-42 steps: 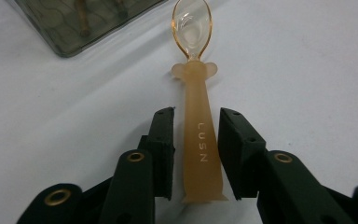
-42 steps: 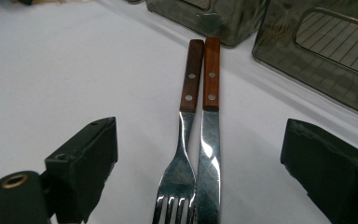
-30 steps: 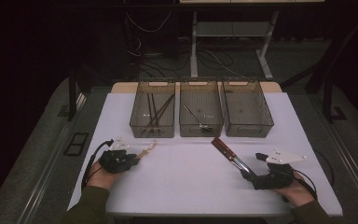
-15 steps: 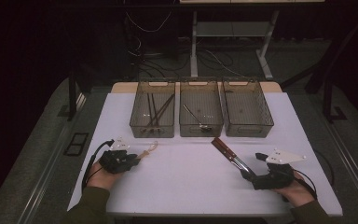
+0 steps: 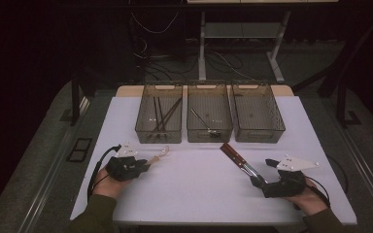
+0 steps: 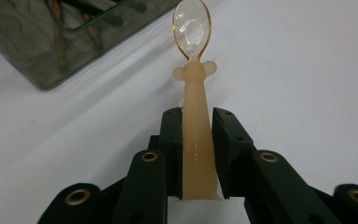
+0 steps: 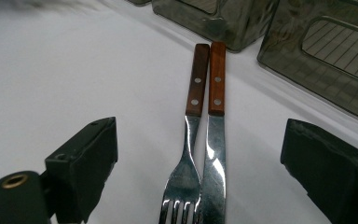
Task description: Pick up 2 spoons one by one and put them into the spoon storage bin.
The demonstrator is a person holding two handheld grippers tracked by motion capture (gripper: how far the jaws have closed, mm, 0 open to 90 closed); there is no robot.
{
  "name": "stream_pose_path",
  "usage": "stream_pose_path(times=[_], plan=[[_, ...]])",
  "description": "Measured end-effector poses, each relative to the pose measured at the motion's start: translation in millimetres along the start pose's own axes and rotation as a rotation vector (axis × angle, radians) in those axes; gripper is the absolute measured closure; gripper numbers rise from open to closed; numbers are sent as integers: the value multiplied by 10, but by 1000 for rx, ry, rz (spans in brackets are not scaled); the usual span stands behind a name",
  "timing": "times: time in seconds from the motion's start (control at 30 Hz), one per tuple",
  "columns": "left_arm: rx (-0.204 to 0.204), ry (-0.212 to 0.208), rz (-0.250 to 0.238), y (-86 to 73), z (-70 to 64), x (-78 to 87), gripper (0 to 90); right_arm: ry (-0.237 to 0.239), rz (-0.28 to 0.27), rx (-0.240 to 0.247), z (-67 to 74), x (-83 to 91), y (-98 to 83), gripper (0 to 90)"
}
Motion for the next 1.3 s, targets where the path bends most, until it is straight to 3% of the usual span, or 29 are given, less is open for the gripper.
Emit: stream_pose_path(times=[0.37, 0.53, 0.7, 1.3], plan=[[-33, -19, -68, 193, -81, 37, 734, 5, 8, -10, 5, -14, -6, 112], [-28, -34, -111, 313, -110, 36, 734, 1, 8, -14, -1, -16, -7, 112], [-53, -34, -119, 430, -139, 24, 734, -1, 7, -17, -3, -20, -4, 112], [-52, -66, -175, 931, -53, -105, 734, 2, 4, -27, -8, -22, 1, 112]])
Point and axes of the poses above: each handheld gripper's, and its own axes: x roughly backward along the jaws, y roughly out of its top, z roughly to its left, the point moved 2 cm from there along -x, roughly forward along the jaws, and after that the axes turned 13 degrees about -x, right-handed, at the moved point
